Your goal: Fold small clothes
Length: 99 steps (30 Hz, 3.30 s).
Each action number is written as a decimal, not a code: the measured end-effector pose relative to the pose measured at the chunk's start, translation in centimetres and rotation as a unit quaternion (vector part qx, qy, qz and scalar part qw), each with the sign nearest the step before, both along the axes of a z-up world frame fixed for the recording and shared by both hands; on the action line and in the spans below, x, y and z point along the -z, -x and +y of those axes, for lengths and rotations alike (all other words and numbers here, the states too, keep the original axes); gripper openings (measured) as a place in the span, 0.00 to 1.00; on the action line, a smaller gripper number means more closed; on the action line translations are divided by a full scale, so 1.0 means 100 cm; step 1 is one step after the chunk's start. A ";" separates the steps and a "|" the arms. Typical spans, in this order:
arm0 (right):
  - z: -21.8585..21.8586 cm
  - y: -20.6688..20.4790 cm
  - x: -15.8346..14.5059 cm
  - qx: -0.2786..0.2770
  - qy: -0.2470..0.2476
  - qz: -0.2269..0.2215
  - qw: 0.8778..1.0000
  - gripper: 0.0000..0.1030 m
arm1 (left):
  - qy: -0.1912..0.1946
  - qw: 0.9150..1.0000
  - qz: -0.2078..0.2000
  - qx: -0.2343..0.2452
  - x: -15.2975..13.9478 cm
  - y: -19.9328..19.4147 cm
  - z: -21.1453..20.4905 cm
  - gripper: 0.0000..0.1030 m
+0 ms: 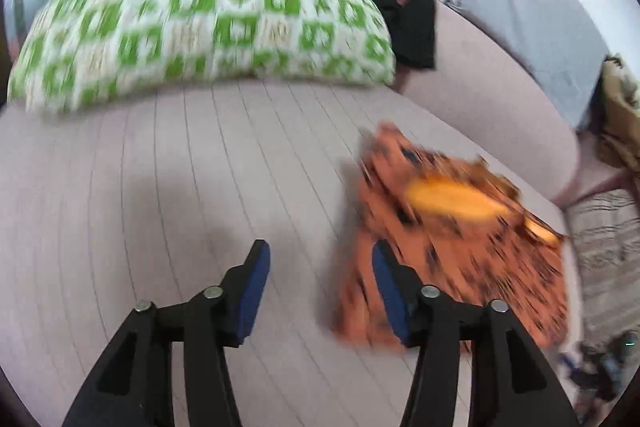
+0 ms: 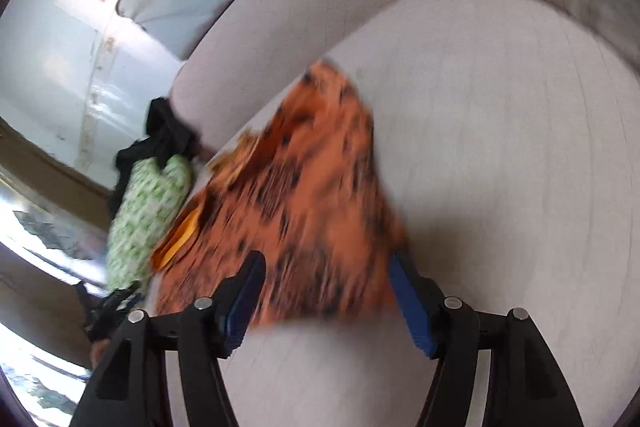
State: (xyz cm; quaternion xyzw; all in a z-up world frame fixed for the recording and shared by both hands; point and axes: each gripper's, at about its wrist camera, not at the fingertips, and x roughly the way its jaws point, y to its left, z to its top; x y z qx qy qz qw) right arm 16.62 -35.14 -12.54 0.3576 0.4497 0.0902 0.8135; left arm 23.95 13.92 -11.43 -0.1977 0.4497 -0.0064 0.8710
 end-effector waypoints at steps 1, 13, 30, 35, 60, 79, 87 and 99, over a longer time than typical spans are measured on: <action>0.003 0.009 0.009 -0.002 -0.017 0.012 1.000 0.69 | 0.015 1.000 0.007 0.009 0.007 0.011 -0.010 0.58; 0.010 -0.040 0.054 0.174 -0.155 0.025 0.972 0.65 | 0.017 0.999 0.031 -0.040 0.044 -0.034 -0.061 0.25; 0.020 0.057 -0.064 0.071 -0.063 -0.039 0.995 0.09 | -0.035 0.999 -0.034 0.018 -0.046 0.109 -0.061 0.13; 0.008 0.126 0.010 0.051 -0.031 0.085 0.995 0.21 | -0.045 0.997 0.063 0.018 0.040 0.131 -0.042 0.32; 0.015 -0.046 -0.027 -0.088 0.204 0.027 0.975 0.46 | -0.095 0.989 0.038 0.106 0.023 -0.011 -0.046 0.05; 0.011 -0.027 -0.058 -0.015 0.241 0.005 0.970 0.23 | -0.126 0.990 -0.023 0.063 -0.023 0.028 -0.045 0.26; 0.048 0.050 -0.071 -0.066 0.077 -0.033 0.994 0.82 | -0.118 0.987 -0.052 0.095 -0.037 0.116 -0.074 0.53; 0.050 0.102 -0.067 -0.038 0.067 -0.031 0.997 0.74 | -0.145 0.985 -0.030 0.093 -0.017 0.148 -0.076 0.55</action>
